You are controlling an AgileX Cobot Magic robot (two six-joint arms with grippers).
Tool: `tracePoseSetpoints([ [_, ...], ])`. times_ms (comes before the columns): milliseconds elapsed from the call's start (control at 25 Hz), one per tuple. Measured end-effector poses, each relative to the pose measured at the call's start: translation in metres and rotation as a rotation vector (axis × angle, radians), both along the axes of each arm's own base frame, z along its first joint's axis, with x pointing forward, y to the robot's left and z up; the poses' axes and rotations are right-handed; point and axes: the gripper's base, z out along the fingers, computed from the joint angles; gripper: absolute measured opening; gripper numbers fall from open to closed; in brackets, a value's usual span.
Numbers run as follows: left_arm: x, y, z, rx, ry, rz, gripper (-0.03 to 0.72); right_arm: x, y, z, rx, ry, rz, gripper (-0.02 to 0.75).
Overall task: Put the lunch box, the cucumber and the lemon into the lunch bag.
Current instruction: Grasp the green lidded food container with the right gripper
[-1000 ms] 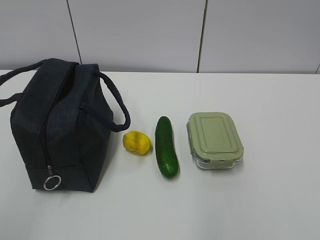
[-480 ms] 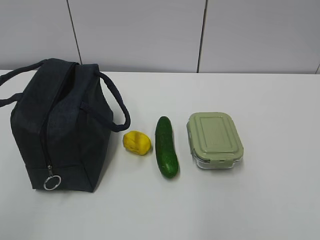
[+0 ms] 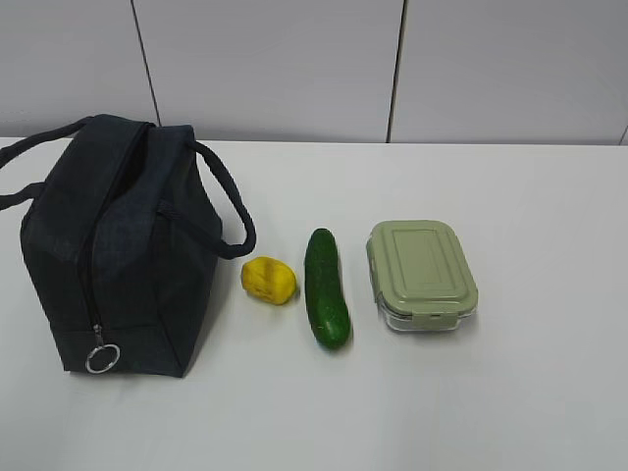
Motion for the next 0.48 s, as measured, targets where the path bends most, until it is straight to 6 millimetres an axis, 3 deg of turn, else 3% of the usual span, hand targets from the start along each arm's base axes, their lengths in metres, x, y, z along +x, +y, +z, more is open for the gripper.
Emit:
tracePoseSetpoints([
  [480,0.0,0.0,0.0,0.0,0.0,0.0,0.239,-0.0004,0.0015,0.001,0.017,-0.004,0.009,0.529],
])
